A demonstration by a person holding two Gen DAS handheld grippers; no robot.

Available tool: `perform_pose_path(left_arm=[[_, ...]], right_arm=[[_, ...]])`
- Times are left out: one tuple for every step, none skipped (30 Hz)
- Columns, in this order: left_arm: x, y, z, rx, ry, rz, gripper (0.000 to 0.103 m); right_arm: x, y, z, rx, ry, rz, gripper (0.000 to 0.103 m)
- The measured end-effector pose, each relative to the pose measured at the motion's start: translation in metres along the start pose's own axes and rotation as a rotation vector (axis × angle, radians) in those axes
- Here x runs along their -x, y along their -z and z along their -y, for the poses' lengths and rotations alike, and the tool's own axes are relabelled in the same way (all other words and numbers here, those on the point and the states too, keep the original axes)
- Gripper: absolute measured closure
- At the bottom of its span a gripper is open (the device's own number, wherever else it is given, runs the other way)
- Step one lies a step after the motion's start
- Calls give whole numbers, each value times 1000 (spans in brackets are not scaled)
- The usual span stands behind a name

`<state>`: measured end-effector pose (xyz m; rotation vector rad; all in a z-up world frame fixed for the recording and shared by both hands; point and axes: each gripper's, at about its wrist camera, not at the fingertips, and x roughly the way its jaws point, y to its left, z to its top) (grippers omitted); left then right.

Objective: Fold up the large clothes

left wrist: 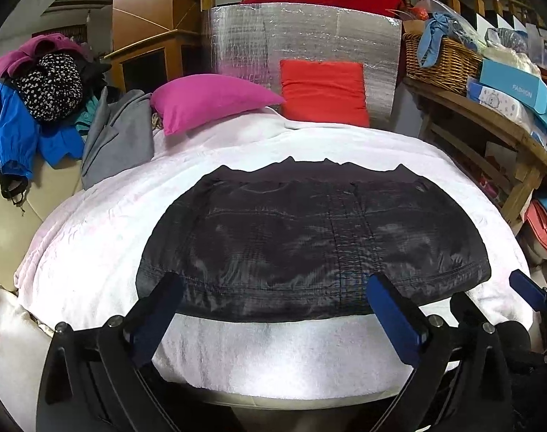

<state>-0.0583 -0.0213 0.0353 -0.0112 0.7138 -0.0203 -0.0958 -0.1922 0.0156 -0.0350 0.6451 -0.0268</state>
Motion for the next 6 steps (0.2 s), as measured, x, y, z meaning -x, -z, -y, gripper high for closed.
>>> perform_pose_path(left_arm=[[0, 0, 0, 0, 4, 1, 1], [1, 0, 1, 0, 9, 3, 1], [1, 0, 2, -2, 9, 5, 1], [2, 0, 3, -5, 9, 9, 1], [2, 0, 3, -6, 9, 9, 1], [1, 1, 3, -5, 11, 6, 1]], right_arm=[[0, 0, 0, 1, 0, -2, 10], [0, 0, 0, 2, -1, -3, 10], [0, 1, -1, 3, -2, -3, 10], [0, 1, -1, 2, -2, -3, 10], [0, 1, -1, 3, -2, -3, 10], [0, 1, -1, 3, -1, -3, 10]])
